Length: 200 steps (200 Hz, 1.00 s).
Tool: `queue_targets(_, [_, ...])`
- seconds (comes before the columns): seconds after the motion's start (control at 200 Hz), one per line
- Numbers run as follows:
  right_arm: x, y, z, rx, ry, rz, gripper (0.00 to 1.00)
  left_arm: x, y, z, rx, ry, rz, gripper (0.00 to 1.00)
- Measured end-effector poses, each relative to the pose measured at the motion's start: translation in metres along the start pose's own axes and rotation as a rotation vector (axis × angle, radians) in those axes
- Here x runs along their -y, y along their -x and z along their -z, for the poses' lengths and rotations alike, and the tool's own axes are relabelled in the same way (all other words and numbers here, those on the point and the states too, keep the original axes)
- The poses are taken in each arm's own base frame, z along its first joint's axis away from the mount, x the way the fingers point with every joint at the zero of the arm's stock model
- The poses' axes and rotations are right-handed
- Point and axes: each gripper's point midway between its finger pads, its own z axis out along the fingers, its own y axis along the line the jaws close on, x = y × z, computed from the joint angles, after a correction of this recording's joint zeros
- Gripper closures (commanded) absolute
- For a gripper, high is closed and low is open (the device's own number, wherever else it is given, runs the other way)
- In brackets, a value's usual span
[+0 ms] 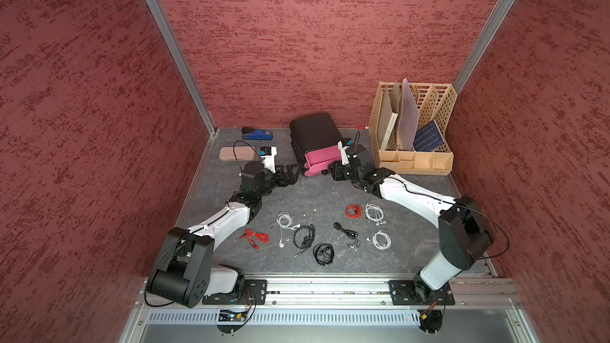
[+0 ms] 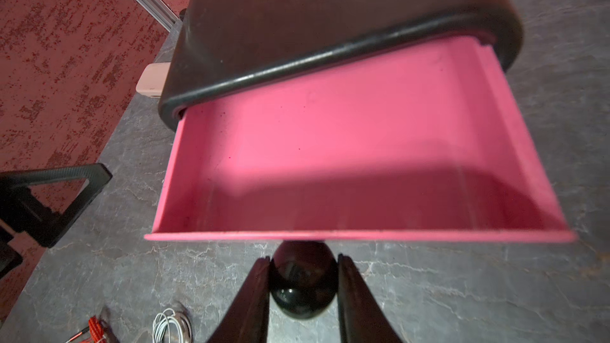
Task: Place the wired earphones into the drawer by color
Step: Open the drawer in the storage box, then pick up the wired earphones from the center of the board.
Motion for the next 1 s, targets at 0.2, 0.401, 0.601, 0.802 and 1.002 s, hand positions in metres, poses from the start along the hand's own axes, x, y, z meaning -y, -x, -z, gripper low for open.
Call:
queue_targets(0.2, [0.002, -0.011, 0.012, -0.012, 0.001, 0.003, 0.66, 0.0, 0.0, 0.0, 0.0, 0.0, 0.0, 0.0])
queue_targets(0.401, [0.005, -0.019, 0.018, -0.026, -0.005, 0.0, 0.54, 0.0, 0.0, 0.0, 0.0, 0.0, 0.0, 0.0])
queue_targets(0.601, [0.008, -0.022, 0.019, -0.036, -0.018, -0.005, 0.45, 0.0, 0.0, 0.0, 0.0, 0.0, 0.0, 0.0])
queue_targets(0.802, [0.01, -0.023, 0.026, -0.032, -0.024, -0.005, 0.41, 0.0, 0.0, 0.0, 0.0, 0.0, 0.0, 0.0])
queue_targets(1.002, [0.013, -0.028, 0.04, -0.036, -0.032, -0.005, 0.36, 0.0, 0.0, 0.0, 0.0, 0.001, 0.001, 0.0])
